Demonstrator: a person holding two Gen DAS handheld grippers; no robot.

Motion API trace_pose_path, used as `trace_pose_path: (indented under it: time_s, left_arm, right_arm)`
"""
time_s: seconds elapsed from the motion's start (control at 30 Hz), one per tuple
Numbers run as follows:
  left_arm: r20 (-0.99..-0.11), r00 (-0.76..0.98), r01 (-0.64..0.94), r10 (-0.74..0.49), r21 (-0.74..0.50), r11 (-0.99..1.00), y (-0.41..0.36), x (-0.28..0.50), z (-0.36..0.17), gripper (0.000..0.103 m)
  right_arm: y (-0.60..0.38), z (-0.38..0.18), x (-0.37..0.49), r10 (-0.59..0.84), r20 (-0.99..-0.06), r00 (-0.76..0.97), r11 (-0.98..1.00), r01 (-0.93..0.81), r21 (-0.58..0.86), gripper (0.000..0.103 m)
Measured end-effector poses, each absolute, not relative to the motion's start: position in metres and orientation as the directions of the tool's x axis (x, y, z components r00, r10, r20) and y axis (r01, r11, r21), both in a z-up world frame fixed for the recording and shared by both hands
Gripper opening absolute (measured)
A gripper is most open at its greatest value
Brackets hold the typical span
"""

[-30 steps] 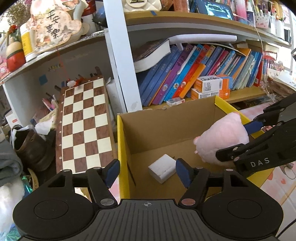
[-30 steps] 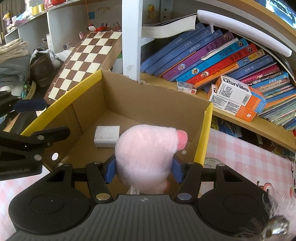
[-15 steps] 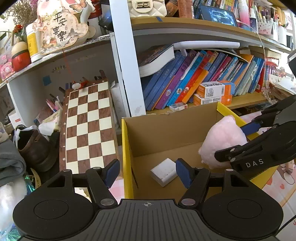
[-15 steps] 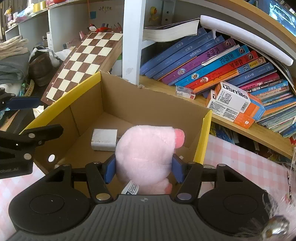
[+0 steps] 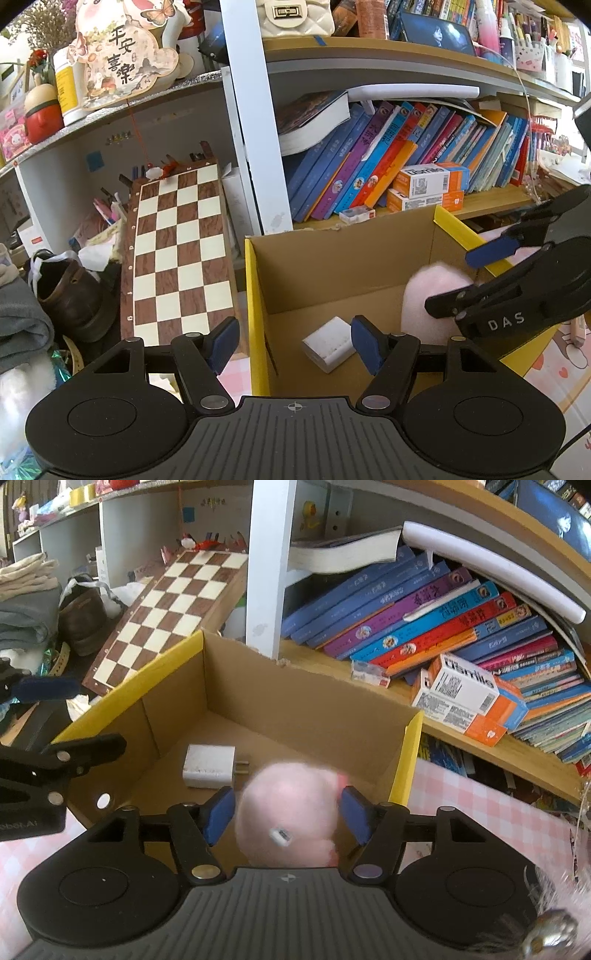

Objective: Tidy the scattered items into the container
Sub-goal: 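Lower the pink pig into the box and open the right gripper, then pull both open tools back from the box toward the desk mat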

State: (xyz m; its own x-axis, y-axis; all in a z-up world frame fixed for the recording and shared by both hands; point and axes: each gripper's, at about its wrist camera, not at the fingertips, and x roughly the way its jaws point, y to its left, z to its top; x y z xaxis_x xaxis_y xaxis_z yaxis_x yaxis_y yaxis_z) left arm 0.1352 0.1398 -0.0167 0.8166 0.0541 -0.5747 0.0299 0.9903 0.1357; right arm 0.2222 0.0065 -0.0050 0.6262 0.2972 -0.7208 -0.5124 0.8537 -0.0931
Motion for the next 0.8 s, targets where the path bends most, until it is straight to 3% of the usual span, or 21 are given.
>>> trace_pose_path:
  time_s: [0.8]
  left_arm:
    - [-0.534, 0.845, 0.045, 0.045, 0.154, 0.987, 0.129, 0.107, 0.005, 0.071]
  right_arm:
    - [-0.008, 0.026, 0.182, 0.304, -0.669, 0.678, 0.867, -0.488, -0.101, 0.065]
